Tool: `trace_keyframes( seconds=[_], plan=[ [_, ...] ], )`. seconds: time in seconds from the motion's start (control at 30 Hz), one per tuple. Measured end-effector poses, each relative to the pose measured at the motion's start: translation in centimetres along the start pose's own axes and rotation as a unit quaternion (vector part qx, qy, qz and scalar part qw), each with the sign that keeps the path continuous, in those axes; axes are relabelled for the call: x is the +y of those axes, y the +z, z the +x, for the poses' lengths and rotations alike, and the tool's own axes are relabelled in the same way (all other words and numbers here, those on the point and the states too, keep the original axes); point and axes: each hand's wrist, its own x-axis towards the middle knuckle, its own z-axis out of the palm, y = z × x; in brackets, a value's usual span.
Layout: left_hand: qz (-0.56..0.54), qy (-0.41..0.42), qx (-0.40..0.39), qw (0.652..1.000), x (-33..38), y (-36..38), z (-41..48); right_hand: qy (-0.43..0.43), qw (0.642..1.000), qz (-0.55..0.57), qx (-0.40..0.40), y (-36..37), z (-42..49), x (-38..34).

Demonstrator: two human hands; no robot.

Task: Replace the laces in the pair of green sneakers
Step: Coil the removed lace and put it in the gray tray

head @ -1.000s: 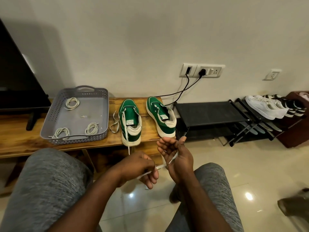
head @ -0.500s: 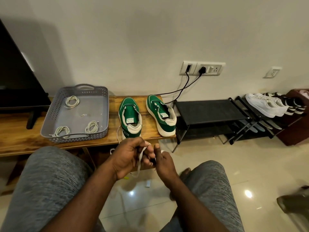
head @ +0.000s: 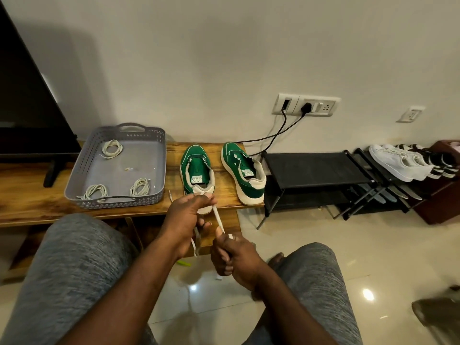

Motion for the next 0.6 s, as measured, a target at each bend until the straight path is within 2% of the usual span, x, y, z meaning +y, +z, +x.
trace_keyframes(
  seconds=[0.07, 0.13, 0.2, 0.27, 0.33, 0.4, 0.6],
  plan=[
    [0.155, 0.064, 0.049, 0.985, -0.4, -0.5, 0.7, 0.007, 0.999, 0.035, -0.016, 0.2, -0.3, -0.2],
    [0.298, 0.132, 0.102, 0.94, -0.9, -0.9, 1.2, 0.005, 0.997, 0.069, -0.026, 0.3, -0.6, -0.3],
    [0.371, 0.193, 0.1, 0.903, -0.9, -1.1, 1.0, 0.001, 0.993, 0.109, -0.031, 0.2, -0.7, -0.5],
    [0.393, 0.231, 0.022, 0.89, -0.6, -1.1, 0.5, -0.004, 0.989, 0.147, -0.031, 0.1, -0.6, -0.7],
    [0.367, 0.204, -0.115, 0.9, -0.5, -0.9, 0.1, -0.005, 0.987, 0.161, -0.012, 0.1, -0.7, -0.9],
    [0.363, 0.176, -0.193, 0.894, -0.9, -0.6, -0.2, -0.009, 0.988, 0.151, 0.013, 0.1, -0.9, -1.1],
    [0.362, 0.184, -0.193, 0.893, -1.7, -0.2, 0.0, -0.033, 0.984, 0.174, 0.018, 0.3, -1.3, -1.7]
  ],
)
